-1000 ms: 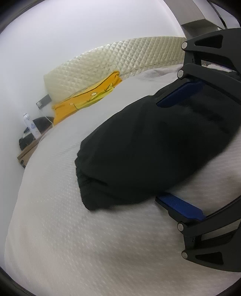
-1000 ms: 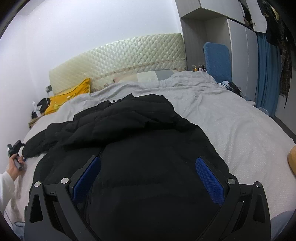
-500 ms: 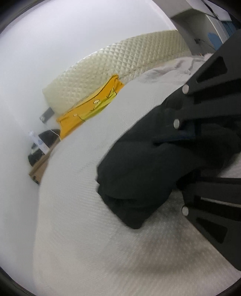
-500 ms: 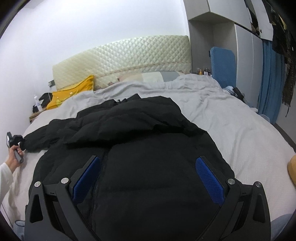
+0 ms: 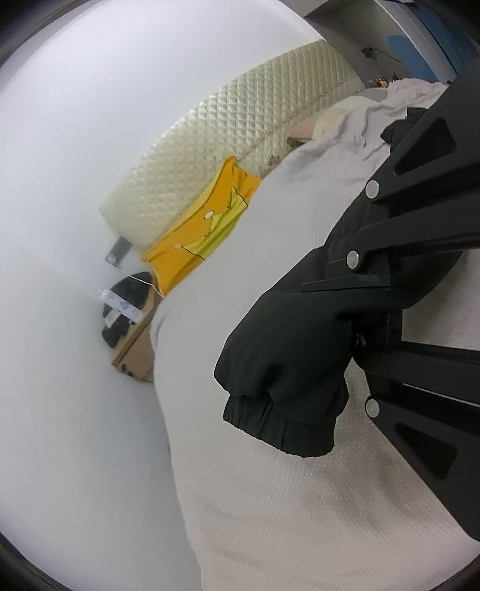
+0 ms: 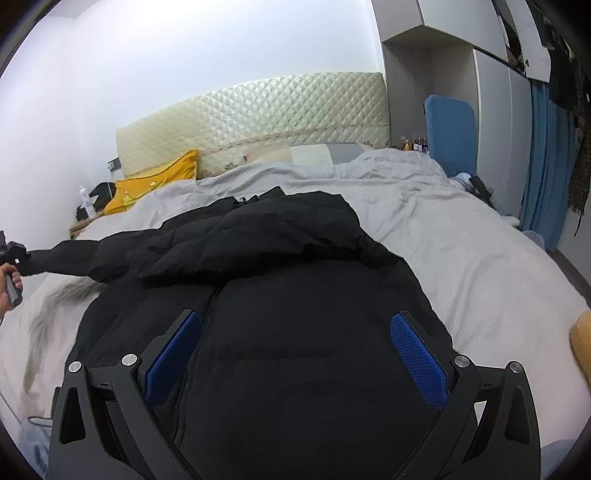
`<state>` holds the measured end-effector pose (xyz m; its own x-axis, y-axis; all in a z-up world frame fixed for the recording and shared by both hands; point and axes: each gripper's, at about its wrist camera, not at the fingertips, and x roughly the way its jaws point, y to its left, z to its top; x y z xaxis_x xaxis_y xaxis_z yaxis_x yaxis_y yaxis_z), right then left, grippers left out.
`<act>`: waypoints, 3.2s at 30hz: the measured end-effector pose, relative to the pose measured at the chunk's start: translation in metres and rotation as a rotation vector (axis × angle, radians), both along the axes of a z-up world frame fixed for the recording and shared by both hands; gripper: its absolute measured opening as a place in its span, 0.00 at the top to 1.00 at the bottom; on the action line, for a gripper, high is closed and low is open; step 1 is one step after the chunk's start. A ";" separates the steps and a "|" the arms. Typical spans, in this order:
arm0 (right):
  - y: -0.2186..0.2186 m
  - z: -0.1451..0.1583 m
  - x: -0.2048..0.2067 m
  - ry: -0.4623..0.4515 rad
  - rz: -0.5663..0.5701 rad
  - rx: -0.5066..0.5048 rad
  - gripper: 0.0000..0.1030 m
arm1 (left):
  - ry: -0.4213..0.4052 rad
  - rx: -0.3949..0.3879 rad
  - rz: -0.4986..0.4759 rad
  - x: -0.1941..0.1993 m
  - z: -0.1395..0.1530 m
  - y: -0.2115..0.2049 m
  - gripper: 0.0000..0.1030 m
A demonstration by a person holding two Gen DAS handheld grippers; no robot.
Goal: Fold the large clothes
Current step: 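Lift the sleeve with the left tool and fold it across the jacket body, then open the left tool, release the sleeve onto the jacket, and withdraw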
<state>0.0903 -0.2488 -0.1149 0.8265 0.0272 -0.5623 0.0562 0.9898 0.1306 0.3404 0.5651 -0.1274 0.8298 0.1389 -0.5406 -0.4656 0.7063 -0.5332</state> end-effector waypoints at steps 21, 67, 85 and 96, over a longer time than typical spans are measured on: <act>-0.014 0.017 -0.033 -0.067 0.110 -0.034 0.00 | -0.068 0.217 -0.074 -0.050 0.197 -0.168 0.99; -0.093 0.021 -0.033 -0.097 0.111 0.058 0.00 | -0.098 0.364 -0.691 0.031 0.192 -0.699 0.96; -0.111 -0.002 -0.011 -0.042 0.109 0.151 0.00 | 0.187 0.486 -0.861 0.072 -0.006 -0.816 0.84; -0.113 -0.005 -0.005 -0.043 0.107 0.170 0.00 | 0.223 0.509 -1.022 0.051 -0.021 -0.839 0.27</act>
<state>0.0848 -0.3616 -0.1199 0.8371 0.2076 -0.5061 -0.0574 0.9534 0.2962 0.3915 -0.2736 -0.1480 0.5740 -0.2972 -0.7630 0.3975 0.9158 -0.0576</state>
